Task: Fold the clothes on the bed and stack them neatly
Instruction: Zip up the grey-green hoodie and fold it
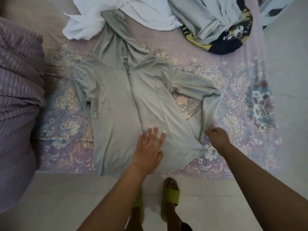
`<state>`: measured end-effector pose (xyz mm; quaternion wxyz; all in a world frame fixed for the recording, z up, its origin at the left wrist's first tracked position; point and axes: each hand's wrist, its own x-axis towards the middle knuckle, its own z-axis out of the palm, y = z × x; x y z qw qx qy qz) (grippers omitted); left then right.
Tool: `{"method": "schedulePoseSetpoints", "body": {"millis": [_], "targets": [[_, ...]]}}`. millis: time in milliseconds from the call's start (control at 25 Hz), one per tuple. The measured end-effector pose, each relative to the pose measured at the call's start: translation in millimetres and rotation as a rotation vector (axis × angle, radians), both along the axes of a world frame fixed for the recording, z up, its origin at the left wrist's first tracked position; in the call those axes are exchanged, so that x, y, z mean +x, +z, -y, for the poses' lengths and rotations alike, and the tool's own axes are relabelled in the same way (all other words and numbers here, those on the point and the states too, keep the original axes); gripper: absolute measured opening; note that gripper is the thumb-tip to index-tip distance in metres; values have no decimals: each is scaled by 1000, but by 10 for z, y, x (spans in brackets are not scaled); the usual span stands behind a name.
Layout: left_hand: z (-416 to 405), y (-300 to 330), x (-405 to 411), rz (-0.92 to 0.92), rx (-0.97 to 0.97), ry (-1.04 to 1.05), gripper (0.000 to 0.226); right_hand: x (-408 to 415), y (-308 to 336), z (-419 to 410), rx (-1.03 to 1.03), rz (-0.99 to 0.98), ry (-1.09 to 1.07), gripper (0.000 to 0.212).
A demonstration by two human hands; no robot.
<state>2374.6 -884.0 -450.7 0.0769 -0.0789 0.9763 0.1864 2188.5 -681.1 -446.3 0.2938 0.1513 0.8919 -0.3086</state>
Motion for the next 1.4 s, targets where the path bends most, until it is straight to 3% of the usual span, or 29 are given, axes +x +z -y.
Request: {"method": "schedulePoseSetpoints", "body": {"millis": [80, 200, 280, 360, 440, 560, 640, 720, 840, 1000, 1080, 1200, 1320, 1400], "targets": [[-165, -181, -293, 78, -20, -63, 70, -44, -72, 134, -66, 30, -136, 22], [-246, -491, -434, 190, -21, -98, 73, -25, -203, 302, 13, 34, -66, 30], [-234, -588, -426, 261, -30, -96, 75, -60, -216, 289, 88, -63, -150, 26], [-235, -534, -413, 232, -23, -97, 74, -222, -72, 152, 52, -193, -349, 23], [-204, -430, -457, 184, 82, -38, 70, -395, 145, 2, -21, -334, -390, 16], [-109, -251, -606, 96, 381, 223, 52, -355, 422, 80, -17, -405, 106, 20], [-127, -153, -682, 8, 619, 555, 33, -70, 378, 198, -24, -216, 576, 32], [-254, -83, -776, 64, 829, 855, 27, 184, 247, 164, 16, -57, 834, 34], [-619, -73, -992, 185, 1122, 1144, 33, 66, 120, -82, 95, -80, 615, 30], [-1069, -216, -1304, 326, 985, 1228, 28, -283, -10, -118, 101, 15, 403, 35], [-1203, -274, -1430, 307, 1046, 1373, 26, -347, -28, -35, 43, 71, 331, 17], [-1451, -151, -1572, 282, 1419, 1549, 21, -496, 44, -240, -186, 212, 172, 30], [-1886, 131, -1827, 249, 1706, 1504, 16, -795, 321, -765, -430, 472, -159, 17], [-2269, 351, -2095, 222, 1809, 1438, 21, -1092, 535, -1162, -472, 518, -243, 7]]}}
